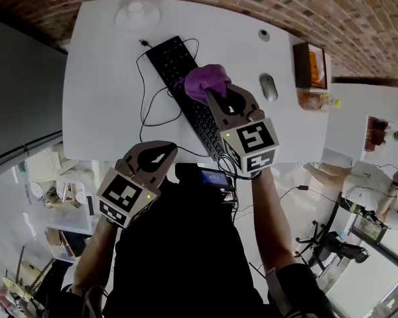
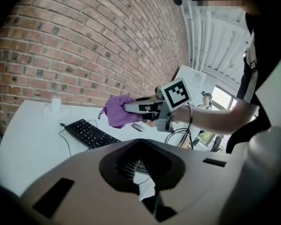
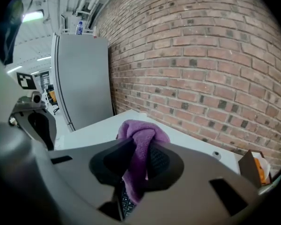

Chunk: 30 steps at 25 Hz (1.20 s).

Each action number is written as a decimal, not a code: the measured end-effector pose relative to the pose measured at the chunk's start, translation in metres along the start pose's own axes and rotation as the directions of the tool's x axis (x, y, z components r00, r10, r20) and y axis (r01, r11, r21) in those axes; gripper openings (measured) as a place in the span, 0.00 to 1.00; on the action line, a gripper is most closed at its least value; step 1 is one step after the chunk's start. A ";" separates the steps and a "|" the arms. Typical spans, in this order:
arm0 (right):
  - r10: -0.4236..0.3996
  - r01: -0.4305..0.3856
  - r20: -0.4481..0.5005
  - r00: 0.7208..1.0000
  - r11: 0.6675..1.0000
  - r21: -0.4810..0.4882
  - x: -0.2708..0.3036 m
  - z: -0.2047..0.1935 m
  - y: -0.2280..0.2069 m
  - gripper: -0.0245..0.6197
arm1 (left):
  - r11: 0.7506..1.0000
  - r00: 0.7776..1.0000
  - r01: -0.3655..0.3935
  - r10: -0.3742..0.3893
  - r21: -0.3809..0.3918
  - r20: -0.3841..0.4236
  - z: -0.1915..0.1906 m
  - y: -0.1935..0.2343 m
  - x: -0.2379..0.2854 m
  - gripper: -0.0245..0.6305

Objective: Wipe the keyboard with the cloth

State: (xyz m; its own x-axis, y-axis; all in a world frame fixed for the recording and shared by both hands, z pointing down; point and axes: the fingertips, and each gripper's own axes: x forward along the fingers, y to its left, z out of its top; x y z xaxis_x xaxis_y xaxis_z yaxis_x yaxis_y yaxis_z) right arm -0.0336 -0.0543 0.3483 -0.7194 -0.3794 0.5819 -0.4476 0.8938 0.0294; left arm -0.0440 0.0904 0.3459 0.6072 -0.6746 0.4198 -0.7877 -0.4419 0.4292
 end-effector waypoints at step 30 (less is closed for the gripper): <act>-0.228 0.218 0.142 0.963 0.972 0.083 -0.213 -0.038 -0.079 0.15 | 0.972 0.987 0.163 -0.160 0.167 -0.031 0.026 -0.127 0.094 0.06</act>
State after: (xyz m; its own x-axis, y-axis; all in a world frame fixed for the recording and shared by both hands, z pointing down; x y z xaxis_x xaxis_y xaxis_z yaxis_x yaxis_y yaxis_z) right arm 0.1750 -0.0351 0.2531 -0.6665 -0.6032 0.4380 -0.6359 0.7667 0.0883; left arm 0.1103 0.0676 0.3103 0.7286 -0.5764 0.3700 -0.6842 -0.6384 0.3526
